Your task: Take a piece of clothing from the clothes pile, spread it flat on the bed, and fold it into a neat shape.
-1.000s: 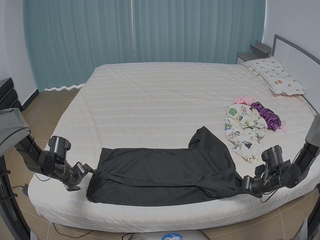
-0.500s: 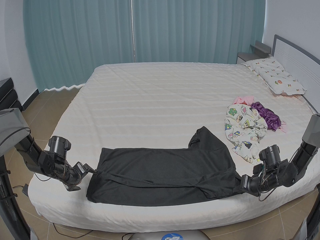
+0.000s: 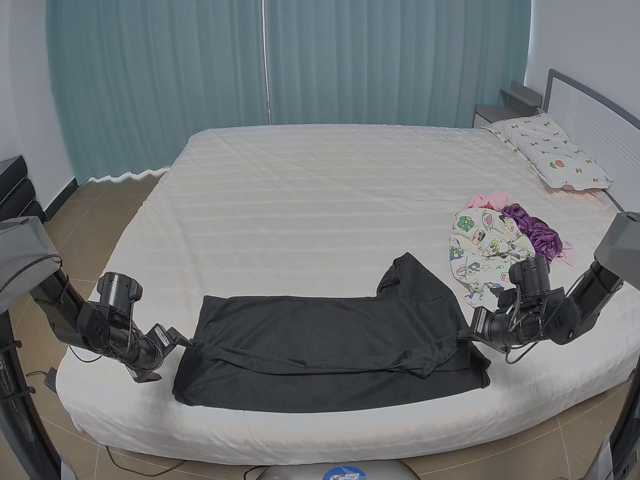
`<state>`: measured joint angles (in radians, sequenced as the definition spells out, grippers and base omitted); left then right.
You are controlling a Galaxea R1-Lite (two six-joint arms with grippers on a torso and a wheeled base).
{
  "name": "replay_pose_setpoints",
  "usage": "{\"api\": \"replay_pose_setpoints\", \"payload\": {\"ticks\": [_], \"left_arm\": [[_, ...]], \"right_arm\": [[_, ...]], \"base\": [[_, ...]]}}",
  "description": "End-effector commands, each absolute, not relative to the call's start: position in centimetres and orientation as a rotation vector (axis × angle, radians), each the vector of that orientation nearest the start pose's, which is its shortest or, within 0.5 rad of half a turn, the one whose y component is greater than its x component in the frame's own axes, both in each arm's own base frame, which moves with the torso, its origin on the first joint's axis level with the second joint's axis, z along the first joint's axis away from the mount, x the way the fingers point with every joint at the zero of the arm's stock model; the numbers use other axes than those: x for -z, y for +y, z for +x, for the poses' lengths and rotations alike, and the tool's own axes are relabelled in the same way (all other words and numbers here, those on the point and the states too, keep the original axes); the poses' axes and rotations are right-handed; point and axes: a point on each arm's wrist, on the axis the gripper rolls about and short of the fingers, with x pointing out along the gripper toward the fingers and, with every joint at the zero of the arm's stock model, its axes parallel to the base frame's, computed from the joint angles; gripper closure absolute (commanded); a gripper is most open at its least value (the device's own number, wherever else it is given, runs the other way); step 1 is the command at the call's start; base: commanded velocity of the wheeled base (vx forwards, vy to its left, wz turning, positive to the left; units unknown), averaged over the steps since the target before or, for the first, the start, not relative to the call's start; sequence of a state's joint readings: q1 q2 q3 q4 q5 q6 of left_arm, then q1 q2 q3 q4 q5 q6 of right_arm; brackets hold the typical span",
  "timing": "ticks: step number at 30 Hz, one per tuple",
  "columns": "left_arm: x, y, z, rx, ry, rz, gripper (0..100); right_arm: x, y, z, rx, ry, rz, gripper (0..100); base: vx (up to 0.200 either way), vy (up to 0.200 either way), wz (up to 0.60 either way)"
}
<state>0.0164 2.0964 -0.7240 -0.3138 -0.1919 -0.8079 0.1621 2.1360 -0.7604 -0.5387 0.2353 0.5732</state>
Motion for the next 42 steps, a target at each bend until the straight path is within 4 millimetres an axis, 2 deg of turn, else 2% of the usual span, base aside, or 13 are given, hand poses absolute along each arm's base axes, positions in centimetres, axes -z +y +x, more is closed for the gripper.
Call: {"api": "replay_pose_setpoints", "payload": {"ticks": [1,7,29,30,38,39,42], "left_arm": [[-1.3,0.1,31.0,-0.279,1.067,-0.838,0],[-1.3,0.1,31.0,-0.279,1.067,-0.838,0],[-1.2,0.1,31.0,-0.28,1.07,-0.838,0],[-1.2,0.1,30.9,-0.281,1.071,-0.838,0],[-1.2,0.1,30.9,-0.281,1.071,-0.838,0],[-1.2,0.1,31.0,-0.28,1.07,-0.838,0],[-1.2,0.1,30.9,-0.281,1.071,-0.838,0]], "right_arm": [[1.0,6.2,34.7,-0.085,0.97,0.555,100],[0.9,6.4,35.9,-0.063,0.946,0.612,100],[0.7,6.4,36.3,-0.025,0.934,0.683,100],[0.7,6.4,36.3,-0.024,0.934,0.684,0],[-0.5,6.3,36.3,-0.02,0.905,0.724,0],[-1.7,6.5,36.2,-0.017,0.883,0.783,0],[-3.0,6.9,35.6,-0.008,0.878,0.853,0]], "base": [[0.0,0.0,0.0],[0.0,0.0,0.0],[0.0,0.0,0.0],[0.0,0.0,0.0],[0.0,0.0,0.0],[0.0,0.0,0.0],[0.0,0.0,0.0]]}}
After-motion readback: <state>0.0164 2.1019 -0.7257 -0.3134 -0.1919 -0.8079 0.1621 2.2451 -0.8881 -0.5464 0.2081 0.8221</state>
